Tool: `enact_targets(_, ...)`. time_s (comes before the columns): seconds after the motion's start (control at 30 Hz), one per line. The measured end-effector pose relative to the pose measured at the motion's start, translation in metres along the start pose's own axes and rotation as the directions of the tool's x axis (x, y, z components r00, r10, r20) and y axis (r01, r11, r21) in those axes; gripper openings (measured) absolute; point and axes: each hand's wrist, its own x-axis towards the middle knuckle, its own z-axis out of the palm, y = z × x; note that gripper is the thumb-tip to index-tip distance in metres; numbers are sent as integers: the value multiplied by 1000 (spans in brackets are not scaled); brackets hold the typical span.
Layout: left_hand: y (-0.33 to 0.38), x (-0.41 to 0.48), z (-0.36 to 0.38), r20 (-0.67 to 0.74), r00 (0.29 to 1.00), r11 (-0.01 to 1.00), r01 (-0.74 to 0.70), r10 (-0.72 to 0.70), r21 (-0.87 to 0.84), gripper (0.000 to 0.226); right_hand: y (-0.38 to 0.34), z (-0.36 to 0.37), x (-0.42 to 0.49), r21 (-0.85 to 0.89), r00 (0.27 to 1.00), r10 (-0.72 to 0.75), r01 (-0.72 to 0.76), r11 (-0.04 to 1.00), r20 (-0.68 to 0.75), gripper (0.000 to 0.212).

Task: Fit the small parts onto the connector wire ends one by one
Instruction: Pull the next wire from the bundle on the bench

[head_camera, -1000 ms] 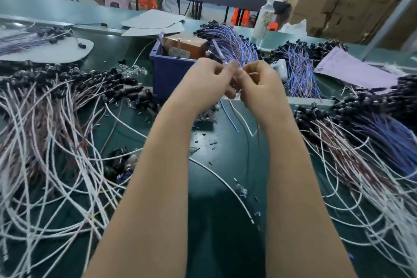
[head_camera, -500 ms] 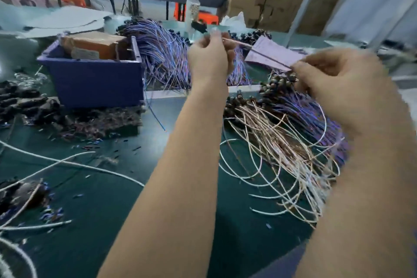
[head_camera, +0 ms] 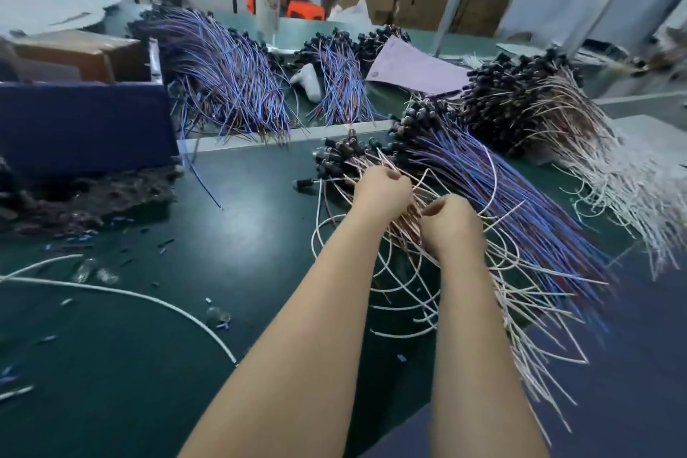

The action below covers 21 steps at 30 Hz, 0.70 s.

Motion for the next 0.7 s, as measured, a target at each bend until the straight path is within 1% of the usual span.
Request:
enact_targets(0.07,1,0,-11,-39,999,995,-4,0,-99,15,-12,-2,-5,57,994,-58,64,996,-93,10)
enact_targets(0.17,5,-6,-42,-172,983,976,-96,63,-195,12,-44,1,-25,196,956,-200,242,950,-214,18)
enact_targets(0.23,5,-14,-73,-290,953,942,-171,84,-289,12,-74,12,-43,311,926,-324,371,875,-192,18)
enact_targets(0.3,3,-26,-111,-420,905,893,-246,72,-377,17,-108,27,-66,390,877,-471,467,794,-92,17)
enact_targets(0.33,1,-34,-132,-499,865,864,-294,58,-409,19,-125,36,-79,411,839,-543,509,756,-39,15)
enact_targets(0.37,-1,-42,-154,-589,807,841,-348,44,-414,19,-142,45,-94,438,795,-607,543,716,7,13)
enact_targets(0.43,-9,-62,-199,-753,658,821,-429,0,-376,15,-175,65,-128,508,699,-710,583,634,85,11)
enact_targets(0.47,-13,-73,-221,-810,586,814,-455,-33,-362,13,-190,76,-145,533,648,-751,594,603,127,9)
enact_targets(0.5,-17,-85,-241,-851,520,804,-477,-66,-354,11,-204,86,-162,538,596,-784,609,583,176,7)
enact_targets(0.53,-21,-96,-260,-882,462,793,-500,-97,-349,10,-218,96,-180,533,547,-806,623,573,227,12)
enact_targets(0.6,-31,-117,-294,-927,344,785,-529,-149,-323,9,-241,116,-212,544,450,-829,627,558,331,30)
enact_targets(0.63,-36,-125,-307,-942,291,796,-523,-168,-304,10,-251,126,-226,549,401,-831,625,555,384,33)
enact_targets(0.67,-41,-133,-318,-949,253,805,-514,-186,-295,10,-259,135,-239,532,350,-828,641,553,438,26)
enact_targets(0.7,-48,-139,-328,-951,230,808,-508,-207,-299,12,-266,144,-250,493,311,-815,673,552,488,16)
